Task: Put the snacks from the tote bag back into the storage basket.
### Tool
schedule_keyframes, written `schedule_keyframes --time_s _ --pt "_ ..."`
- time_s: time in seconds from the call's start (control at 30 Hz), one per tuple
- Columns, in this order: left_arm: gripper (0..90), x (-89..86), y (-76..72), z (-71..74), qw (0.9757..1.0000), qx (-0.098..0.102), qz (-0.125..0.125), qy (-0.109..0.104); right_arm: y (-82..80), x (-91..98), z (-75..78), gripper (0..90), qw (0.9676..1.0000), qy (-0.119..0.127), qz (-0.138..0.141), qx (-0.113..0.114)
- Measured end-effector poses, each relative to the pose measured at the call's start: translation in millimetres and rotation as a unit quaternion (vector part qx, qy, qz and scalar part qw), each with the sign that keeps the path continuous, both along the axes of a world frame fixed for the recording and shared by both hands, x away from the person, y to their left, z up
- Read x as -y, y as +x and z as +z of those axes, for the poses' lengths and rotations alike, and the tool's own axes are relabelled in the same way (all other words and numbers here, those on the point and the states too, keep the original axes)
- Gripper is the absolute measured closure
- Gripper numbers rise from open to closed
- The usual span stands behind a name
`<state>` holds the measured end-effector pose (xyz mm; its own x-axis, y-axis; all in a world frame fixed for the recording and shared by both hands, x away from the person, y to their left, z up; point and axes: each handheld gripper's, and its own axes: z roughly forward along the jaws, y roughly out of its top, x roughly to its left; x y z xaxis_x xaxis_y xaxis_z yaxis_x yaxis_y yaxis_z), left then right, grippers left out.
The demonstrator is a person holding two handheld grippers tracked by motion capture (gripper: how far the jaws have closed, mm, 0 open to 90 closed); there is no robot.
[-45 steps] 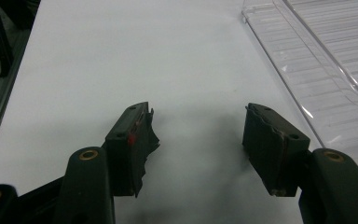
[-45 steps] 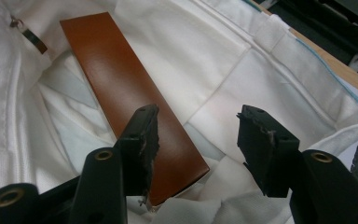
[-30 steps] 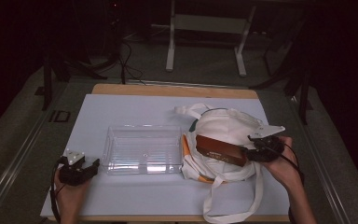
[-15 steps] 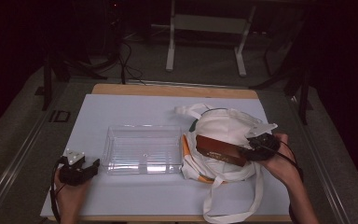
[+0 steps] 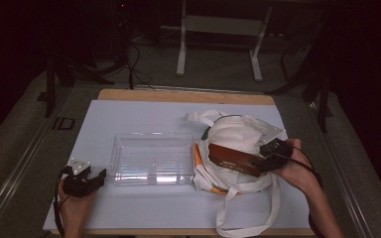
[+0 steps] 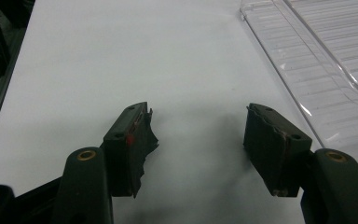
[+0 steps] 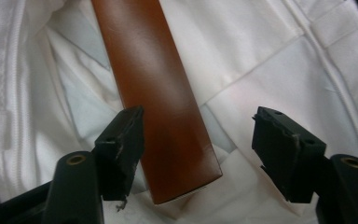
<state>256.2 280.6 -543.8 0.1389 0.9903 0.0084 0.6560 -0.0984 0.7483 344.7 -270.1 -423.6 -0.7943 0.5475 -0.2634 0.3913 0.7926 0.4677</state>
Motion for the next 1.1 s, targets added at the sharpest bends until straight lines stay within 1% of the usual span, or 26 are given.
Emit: schedule_keyframes --time_s 0.07,0.13,0.2,0.3,0.37,0.53,0.67,0.8,0.83,0.97,1.07,1.1 --pt "40.6 0.0 0.1 0.0 1.0 0.0 0.0 0.0 0.9 -2.0 -0.1 32.3 1.0 -0.007 0.003 -0.002" --pt "40.5 0.2 0.2 -0.2 1.0 0.001 0.001 -0.001 2.4 -3.9 -0.5 31.9 0.9998 -0.014 0.009 -0.011" --pt "40.5 0.2 0.2 -0.2 1.0 0.001 0.001 -0.001 3.7 -6.4 -1.7 32.1 0.9994 -0.028 0.013 -0.015" --pt "40.4 0.2 0.2 -0.1 1.0 0.001 0.0 -0.001 7.2 -8.7 -2.6 32.3 0.9988 -0.04 0.018 -0.023" --pt "40.4 0.1 0.1 -0.1 1.0 0.0 0.0 -0.001 9.2 -9.9 -3.4 32.4 0.9986 -0.039 0.021 -0.031" --pt "40.3 0.0 0.2 -0.1 1.0 0.0 0.0 -0.001 13.1 -13.2 -7.2 32.0 0.9971 -0.053 0.026 -0.049" --pt "40.0 0.1 0.3 -0.2 1.0 -0.001 -0.001 -0.001 16.6 -14.6 -10.2 31.6 0.9956 -0.059 0.029 -0.066" --pt "39.9 0.1 0.3 -0.2 1.0 0.0 0.0 -0.002 19.7 -16.6 -12.6 30.9 0.9933 -0.067 0.035 -0.087" --pt "39.9 0.1 0.3 -0.2 1.0 0.0 -0.001 -0.002 20.5 -17.5 -13.5 30.9 0.9925 -0.073 0.037 -0.091" --pt "39.7 0.1 0.4 -0.2 1.0 -0.001 -0.001 -0.002 23.8 -18.9 -16.1 31.0 0.9901 -0.085 0.042 -0.104" --pt "39.7 0.0 0.4 -0.2 1.0 -0.001 -0.001 -0.002 26.9 -19.4 -18.7 31.4 0.9879 -0.096 0.044 -0.114" --pt "39.7 0.1 0.5 -0.2 1.0 -0.001 -0.001 -0.002 28.0 -19.5 -19.9 31.7 0.9867 -0.099 0.046 -0.121"
